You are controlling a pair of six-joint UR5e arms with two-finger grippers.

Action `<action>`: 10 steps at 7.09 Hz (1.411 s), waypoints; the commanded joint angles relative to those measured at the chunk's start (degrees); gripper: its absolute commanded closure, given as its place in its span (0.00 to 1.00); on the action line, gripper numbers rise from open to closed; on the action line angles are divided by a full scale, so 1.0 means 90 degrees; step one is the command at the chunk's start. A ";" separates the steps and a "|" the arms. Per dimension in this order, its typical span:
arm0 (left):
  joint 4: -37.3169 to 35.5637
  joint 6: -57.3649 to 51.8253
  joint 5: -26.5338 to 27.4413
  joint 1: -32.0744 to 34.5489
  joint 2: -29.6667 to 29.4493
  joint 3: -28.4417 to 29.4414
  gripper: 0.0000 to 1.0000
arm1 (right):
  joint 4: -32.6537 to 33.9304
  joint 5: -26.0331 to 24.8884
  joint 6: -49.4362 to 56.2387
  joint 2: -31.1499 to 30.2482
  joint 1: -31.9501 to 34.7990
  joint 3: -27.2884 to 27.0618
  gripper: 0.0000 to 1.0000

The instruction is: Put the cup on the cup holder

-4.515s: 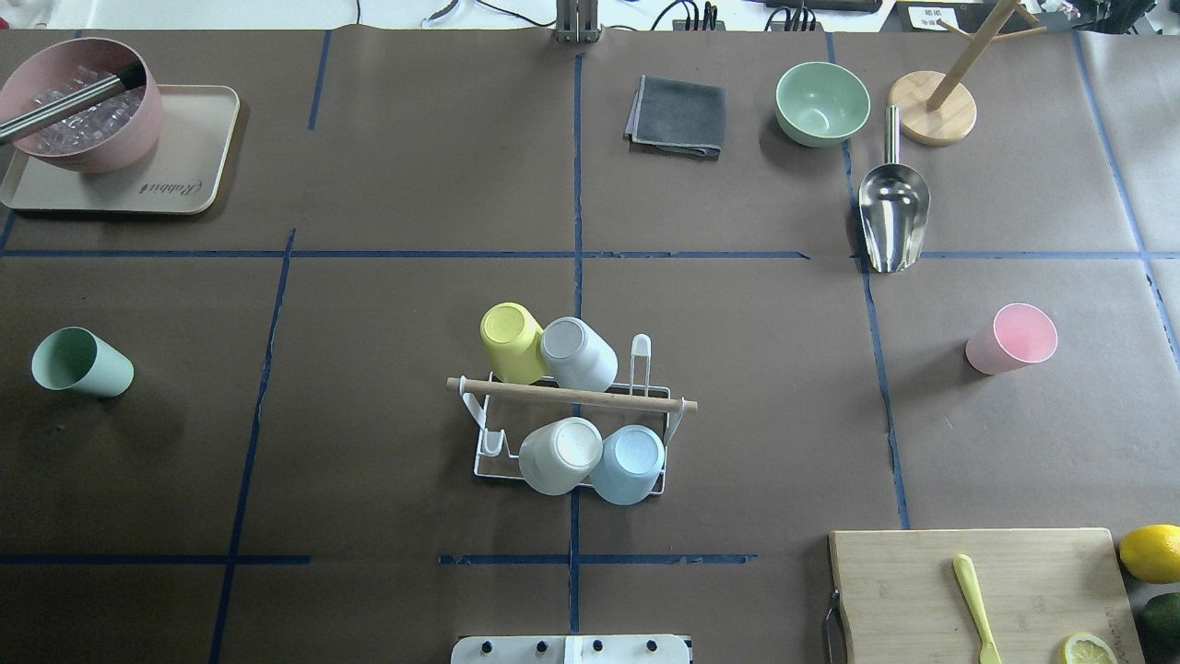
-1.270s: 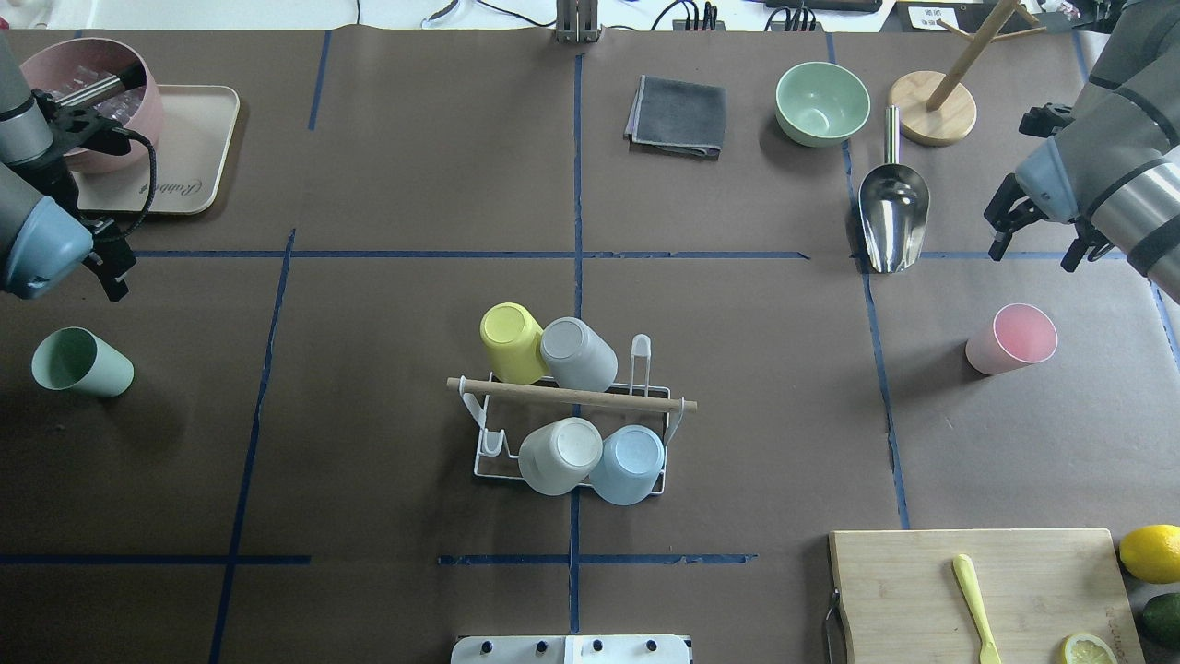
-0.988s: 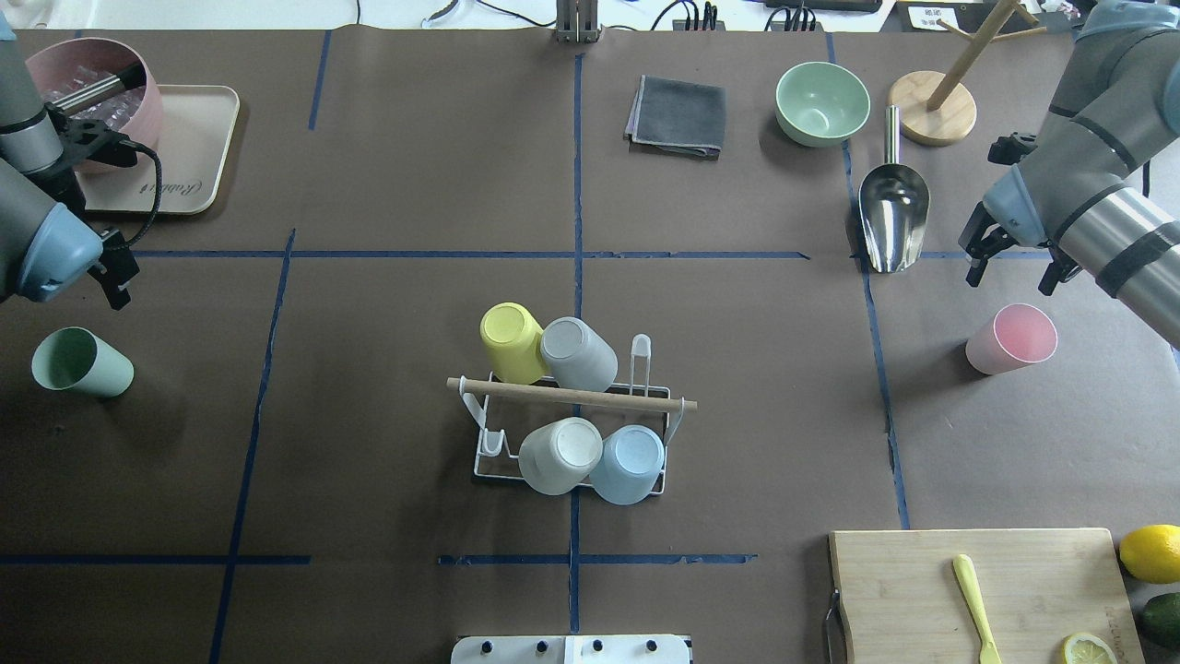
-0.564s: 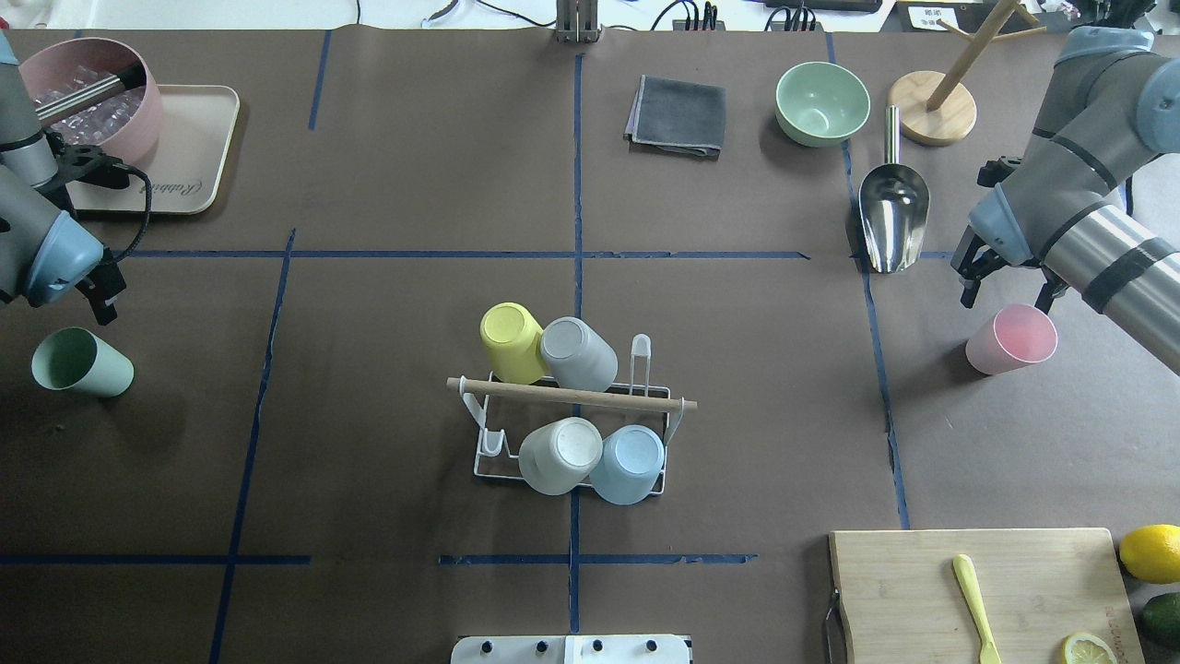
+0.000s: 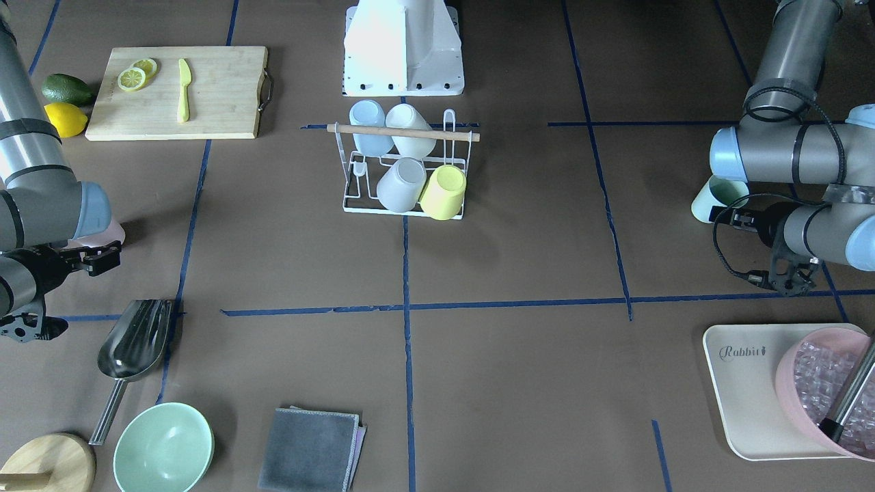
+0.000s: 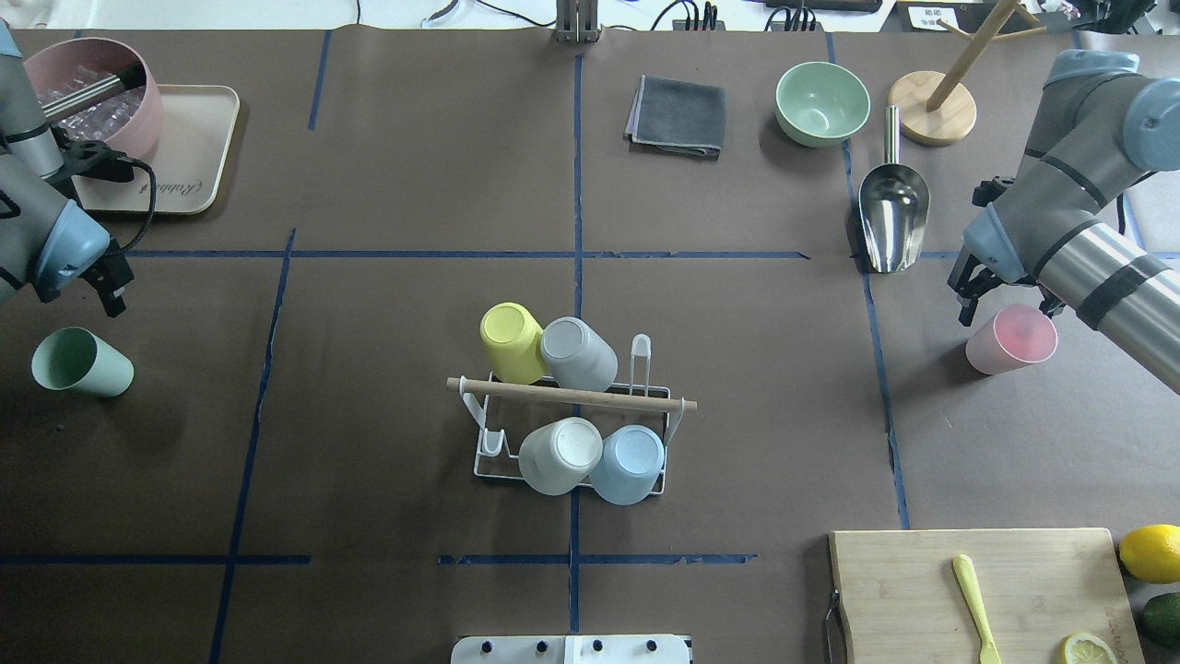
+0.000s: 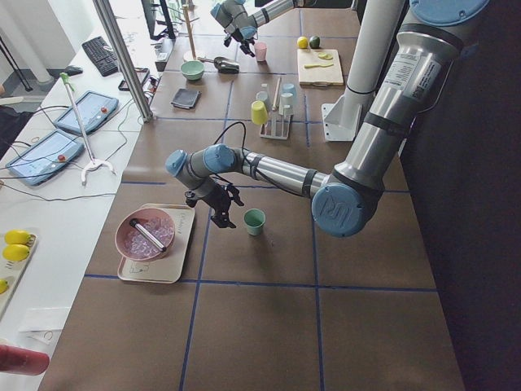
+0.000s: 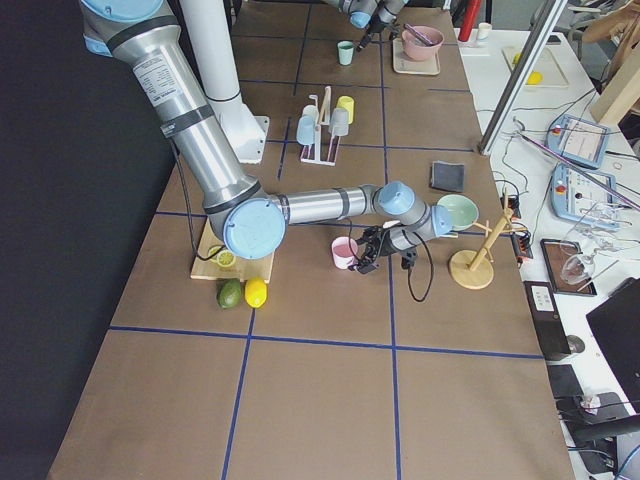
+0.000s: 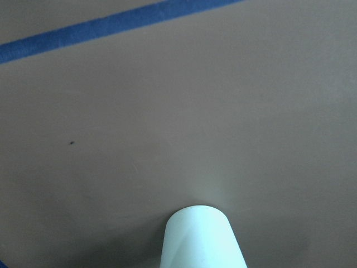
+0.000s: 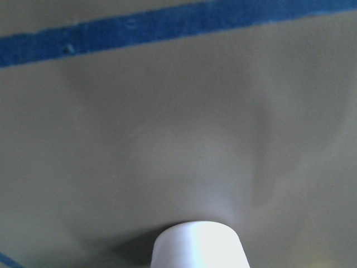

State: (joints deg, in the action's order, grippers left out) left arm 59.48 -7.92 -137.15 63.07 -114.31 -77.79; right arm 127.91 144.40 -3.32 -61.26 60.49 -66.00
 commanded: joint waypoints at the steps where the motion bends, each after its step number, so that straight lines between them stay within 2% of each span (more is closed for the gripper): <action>1: 0.0003 -0.0009 0.0004 -0.0035 -0.0179 0.0370 0.00 | -0.0003 0.0000 0.0046 -0.0078 -0.0070 0.0019 0.01; 2: -0.0007 -0.0018 0.0004 -0.0045 -0.0354 0.0768 0.00 | 0.0007 0.0010 0.0076 -0.0098 -0.0099 0.0029 0.01; 3: -0.0055 -0.0019 0.0004 -0.0074 -0.0414 0.0879 0.00 | -0.0003 0.0010 0.0076 -0.0108 -0.0138 0.0048 0.01; 4: -0.0104 -0.0019 0.0004 -0.0258 -0.0404 0.0918 0.00 | -0.0003 0.0010 0.0076 -0.0137 -0.0177 0.0048 0.01; 6: -0.0464 -0.0028 -0.0365 -0.0308 -0.0385 0.1036 0.00 | 0.0007 0.0224 0.0076 -0.0176 -0.0256 0.0058 0.01; 8: -0.0825 -0.0028 -0.0367 -0.0318 -0.0365 0.1036 0.00 | 0.0085 0.0225 0.0076 -0.0205 -0.0266 0.0048 0.01; 9: -0.1030 -0.0028 -0.0328 -0.0318 -0.0375 0.1036 0.00 | 0.0095 0.0225 0.0076 -0.0215 -0.0266 0.0048 0.06; 10: -0.1071 -0.0028 -0.0289 -0.0328 -0.0356 0.1036 0.00 | 0.0095 0.0225 0.0086 -0.0235 -0.0266 0.0038 0.32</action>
State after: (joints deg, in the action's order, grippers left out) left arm 51.07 -8.17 -140.11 60.18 -117.62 -68.47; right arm 128.66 146.41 -2.62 -63.18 58.12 -65.58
